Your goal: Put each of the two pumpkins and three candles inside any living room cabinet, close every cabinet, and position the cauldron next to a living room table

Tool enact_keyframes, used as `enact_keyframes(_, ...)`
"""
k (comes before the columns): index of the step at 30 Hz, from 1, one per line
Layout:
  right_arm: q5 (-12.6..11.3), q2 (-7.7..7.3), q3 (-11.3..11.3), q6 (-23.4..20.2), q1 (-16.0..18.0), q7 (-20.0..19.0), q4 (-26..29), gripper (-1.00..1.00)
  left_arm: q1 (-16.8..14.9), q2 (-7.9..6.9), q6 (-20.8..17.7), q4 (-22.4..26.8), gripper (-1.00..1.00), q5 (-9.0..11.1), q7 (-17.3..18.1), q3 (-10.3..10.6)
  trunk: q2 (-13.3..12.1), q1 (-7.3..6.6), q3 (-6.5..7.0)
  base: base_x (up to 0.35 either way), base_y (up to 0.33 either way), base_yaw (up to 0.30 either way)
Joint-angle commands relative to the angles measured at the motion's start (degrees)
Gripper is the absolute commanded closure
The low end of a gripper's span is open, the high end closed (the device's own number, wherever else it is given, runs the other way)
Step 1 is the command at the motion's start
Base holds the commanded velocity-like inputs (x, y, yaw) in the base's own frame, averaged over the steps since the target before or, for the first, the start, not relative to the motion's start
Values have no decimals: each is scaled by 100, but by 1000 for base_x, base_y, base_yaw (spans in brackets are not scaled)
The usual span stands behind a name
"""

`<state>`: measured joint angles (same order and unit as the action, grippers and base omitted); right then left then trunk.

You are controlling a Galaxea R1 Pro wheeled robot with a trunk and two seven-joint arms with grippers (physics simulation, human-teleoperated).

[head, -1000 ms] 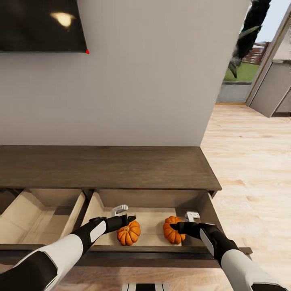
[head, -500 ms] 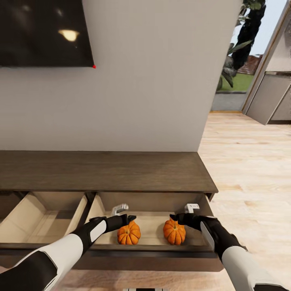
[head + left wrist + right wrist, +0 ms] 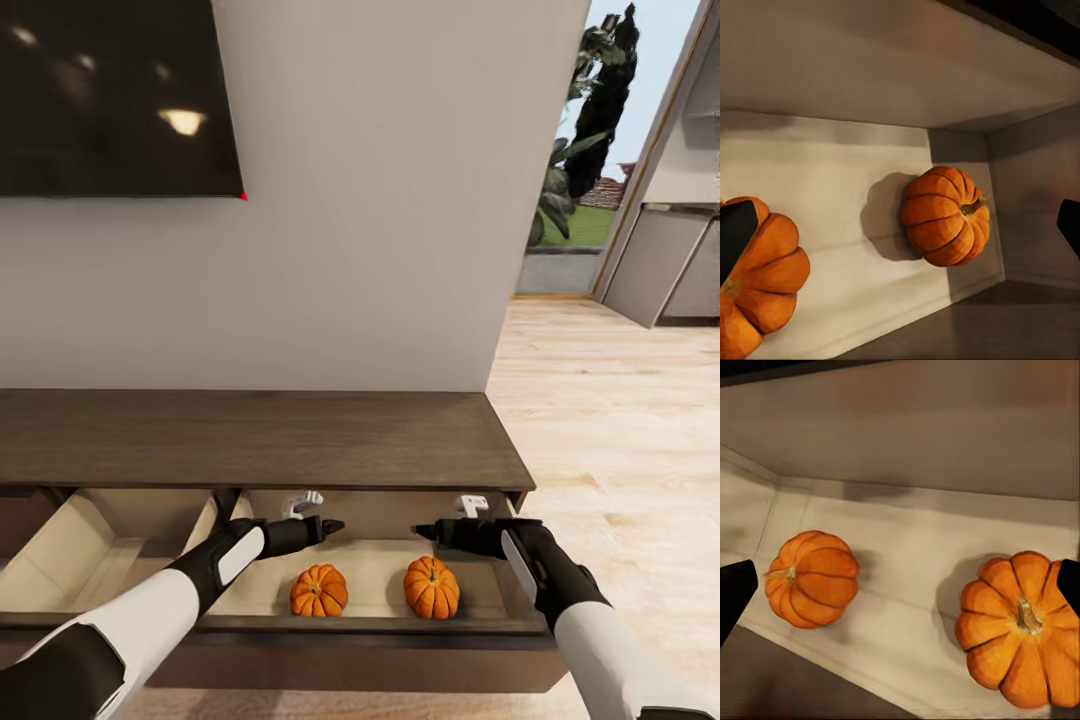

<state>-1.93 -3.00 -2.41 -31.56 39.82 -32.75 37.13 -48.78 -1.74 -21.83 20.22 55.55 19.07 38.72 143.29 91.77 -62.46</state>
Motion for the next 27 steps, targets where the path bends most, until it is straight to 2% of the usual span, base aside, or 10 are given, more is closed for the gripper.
enact_keyframes(1, 0, -30, -6, -74, 0, -2, 32, -100, 0, -30, -12, 8, -100, -2, 0, 7, -2, -2, 23, 0, 0, 0)
enact_keyframes(5, 0, -63, -39, -139, 0, -1, 89, -100, 0, -57, -56, 17, -100, -5, 7, 12, -56, -37, 106, 0, 0, 0)
enact_keyframes(10, 5, -183, -63, -207, 0, 4, 148, -100, 0, -102, -747, 232, -100, -16, 2, 13, -257, -147, 196, 0, 0, 0)
enact_keyframes(12, 8, -322, -59, -557, 0, 5, 170, -100, 0, -143, -848, 297, -100, -14, 1, 13, -337, -191, 232, 0, 0, 0)
enact_keyframes(15, 2, -452, -58, -827, 0, -6, 278, -100, 0, -223, -896, 322, -100, -10, 7, 17, -457, -257, 286, 0, 0, 0)
enact_keyframes(18, -2, -479, -57, -875, 0, -10, 302, -100, 0, -266, -979, 335, -100, -9, 8, 21, -577, -322, 339, 0, 0, 0)
enact_keyframes(20, -7, -529, -54, -961, 0, -13, 309, -100, 0, -283, -1301, 343, -100, -9, 10, 22, -658, -366, 375, 0, 0, 0)
enact_keyframes(22, -6, -627, -50, -1064, 0, -31, 313, -100, 0, -290, -1510, 377, -100, -9, 29, 22, -738, -410, 411, 0, 0, 0)
enact_keyframes(23, -4, -734, -49, -1104, 0, -114, 319, -100, 0, -304, -1593, 448, -100, -9, 69, 22, -778, -432, 429, 0, 0, 0)
enact_keyframes(27, -6, -811, -50, -1125, 0, -289, 316, -100, 0, -383, -1636, 512, -100, -9, 198, 22, -938, -520, 501, 0, 0, 0)
